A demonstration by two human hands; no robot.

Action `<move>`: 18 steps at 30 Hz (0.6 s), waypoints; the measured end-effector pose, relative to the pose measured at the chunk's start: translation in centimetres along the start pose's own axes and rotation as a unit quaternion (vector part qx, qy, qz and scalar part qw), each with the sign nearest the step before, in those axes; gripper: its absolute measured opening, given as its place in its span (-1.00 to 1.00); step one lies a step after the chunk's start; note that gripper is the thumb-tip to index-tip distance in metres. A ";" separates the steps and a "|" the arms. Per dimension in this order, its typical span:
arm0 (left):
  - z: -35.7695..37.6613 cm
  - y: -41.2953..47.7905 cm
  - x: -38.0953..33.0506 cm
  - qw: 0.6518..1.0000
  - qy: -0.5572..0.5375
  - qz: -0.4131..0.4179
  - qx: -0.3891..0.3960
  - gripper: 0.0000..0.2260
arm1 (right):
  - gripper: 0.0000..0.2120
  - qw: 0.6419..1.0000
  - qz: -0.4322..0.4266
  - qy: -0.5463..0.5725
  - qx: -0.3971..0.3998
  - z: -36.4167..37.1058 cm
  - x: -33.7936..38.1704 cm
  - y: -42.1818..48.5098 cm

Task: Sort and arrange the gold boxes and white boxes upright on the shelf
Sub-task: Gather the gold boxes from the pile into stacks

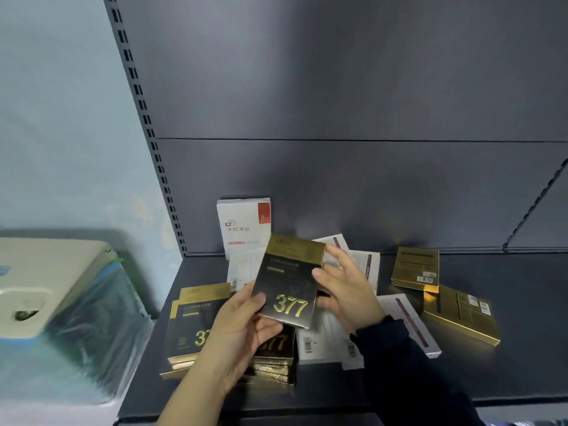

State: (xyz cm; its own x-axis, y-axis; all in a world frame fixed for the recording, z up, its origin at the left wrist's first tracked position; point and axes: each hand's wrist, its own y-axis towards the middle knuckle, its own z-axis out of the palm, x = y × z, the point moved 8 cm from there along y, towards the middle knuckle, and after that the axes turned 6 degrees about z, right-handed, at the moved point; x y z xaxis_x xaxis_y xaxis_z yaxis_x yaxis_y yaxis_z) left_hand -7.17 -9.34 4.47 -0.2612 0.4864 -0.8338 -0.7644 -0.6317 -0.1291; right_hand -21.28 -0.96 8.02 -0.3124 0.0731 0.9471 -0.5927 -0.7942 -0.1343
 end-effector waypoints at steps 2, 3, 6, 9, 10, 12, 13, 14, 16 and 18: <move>-0.7 -0.6 -0.9 0.999 0.048 0.025 0.001 -0.75 | -0.62 1.000 0.014 0.007 0.002 0.9 -0.7 0.3; -1.0 -1.1 -1.4 0.995 0.089 0.038 0.001 -0.74 | -0.62 1.000 0.021 0.008 0.006 1.4 -1.0 0.4; -3.3 -2.1 -3.1 0.971 0.222 0.083 -0.036 -0.81 | -0.65 0.999 0.038 -0.019 0.016 2.6 -1.9 0.9; -7.9 -3.1 -5.1 0.937 0.289 0.131 -0.149 -0.93 | -0.73 0.997 0.047 -0.068 -0.009 2.6 -2.4 1.2; -9.7 -3.6 -5.6 0.923 0.298 0.135 -0.202 -0.93 | -0.76 0.996 0.050 -0.071 -0.018 2.2 -2.4 1.3; -12.6 -4.6 -6.4 0.902 0.293 0.138 -0.284 -0.93 | -0.80 0.995 0.055 -0.069 -0.040 1.2 -2.5 1.5; -13.5 -5.0 -6.8 0.889 0.304 0.144 -0.311 -0.95 | -0.81 0.995 0.056 -0.071 -0.052 0.6 -2.4 1.5; -14.1 -5.1 -7.0 0.871 0.337 0.146 -0.326 -0.95 | -0.81 0.994 0.057 -0.076 -0.063 -0.2 -2.3 1.6; -14.0 -5.1 -7.0 0.842 0.419 0.125 -0.315 -0.95 | -0.83 0.992 0.055 -0.081 -0.081 -1.7 -2.1 1.5; -13.3 -4.7 -6.3 0.828 0.470 0.097 -0.289 -0.86 | -0.84 0.990 0.055 -0.086 -0.097 -3.4 -2.0 1.3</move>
State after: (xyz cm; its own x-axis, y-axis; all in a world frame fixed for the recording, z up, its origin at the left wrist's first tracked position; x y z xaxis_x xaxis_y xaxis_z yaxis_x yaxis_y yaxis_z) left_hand 5.93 -17.45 3.15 0.4357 -0.1708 -0.8838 -0.2805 -0.9587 0.0470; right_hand -23.96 -0.02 4.99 -0.2624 -0.1251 0.9568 -0.6984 -0.6596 -0.2778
